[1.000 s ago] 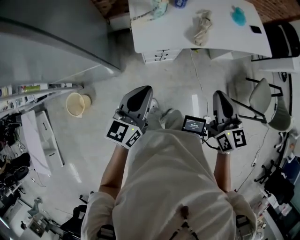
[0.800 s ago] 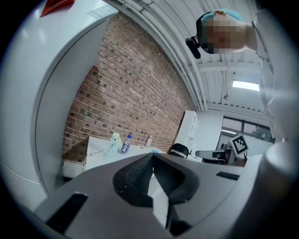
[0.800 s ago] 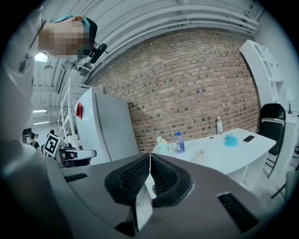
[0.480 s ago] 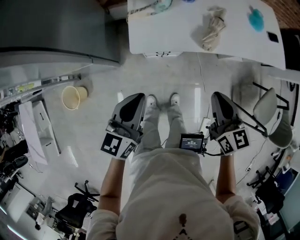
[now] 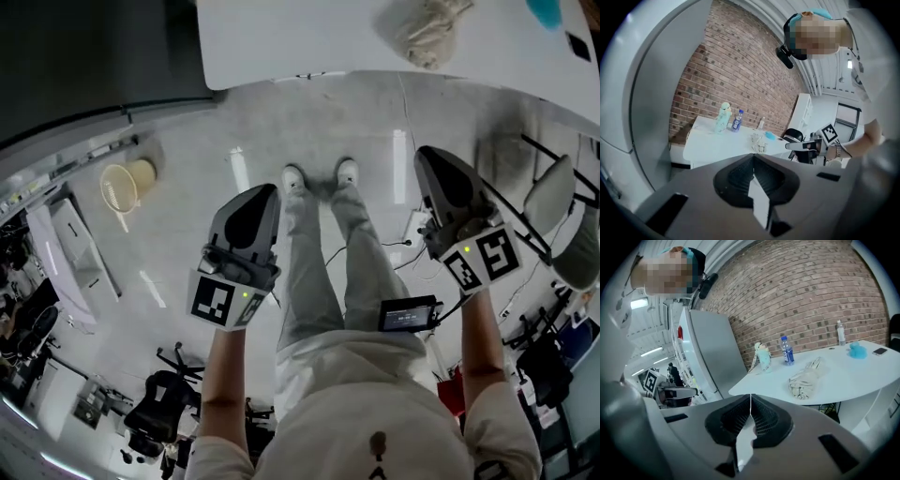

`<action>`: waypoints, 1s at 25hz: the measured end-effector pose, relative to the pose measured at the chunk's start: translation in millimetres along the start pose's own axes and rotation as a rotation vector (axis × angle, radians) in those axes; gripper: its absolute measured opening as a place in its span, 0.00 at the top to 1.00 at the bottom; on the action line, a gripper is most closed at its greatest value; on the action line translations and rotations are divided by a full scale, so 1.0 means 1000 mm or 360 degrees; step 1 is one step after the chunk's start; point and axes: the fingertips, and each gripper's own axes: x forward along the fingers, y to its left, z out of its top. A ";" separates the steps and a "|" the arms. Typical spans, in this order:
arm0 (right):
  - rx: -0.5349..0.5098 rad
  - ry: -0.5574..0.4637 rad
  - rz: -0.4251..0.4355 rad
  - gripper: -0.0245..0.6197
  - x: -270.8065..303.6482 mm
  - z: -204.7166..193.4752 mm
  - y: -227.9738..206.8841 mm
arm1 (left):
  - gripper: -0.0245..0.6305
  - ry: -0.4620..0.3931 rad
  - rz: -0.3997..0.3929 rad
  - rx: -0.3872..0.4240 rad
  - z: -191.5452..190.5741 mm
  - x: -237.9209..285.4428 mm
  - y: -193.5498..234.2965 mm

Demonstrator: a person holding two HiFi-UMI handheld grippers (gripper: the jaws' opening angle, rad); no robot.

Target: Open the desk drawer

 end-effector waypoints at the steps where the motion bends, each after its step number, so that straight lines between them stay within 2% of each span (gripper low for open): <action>1: 0.0000 0.0010 -0.0001 0.92 0.007 -0.009 -0.003 | 0.95 0.0024 -0.0008 0.0003 -0.011 0.007 0.003; 8: 0.0035 0.0134 -0.0012 0.92 0.060 -0.081 -0.029 | 0.95 0.0106 -0.0079 0.0049 -0.082 0.063 0.037; 14: -0.0143 0.0256 0.0027 0.92 0.112 -0.144 -0.035 | 0.95 0.0224 -0.0123 0.0180 -0.139 0.099 0.066; 18: -0.0214 0.0331 0.0013 0.92 0.145 -0.172 -0.038 | 0.95 0.0344 -0.0134 0.0403 -0.178 0.118 0.083; 21: -0.0367 0.0392 -0.0029 0.92 0.174 -0.181 -0.043 | 0.95 0.0426 -0.0113 0.0555 -0.196 0.135 0.099; 25: -0.0605 0.0472 -0.0080 0.92 0.210 -0.184 -0.055 | 0.95 0.0450 -0.0090 0.0782 -0.199 0.164 0.115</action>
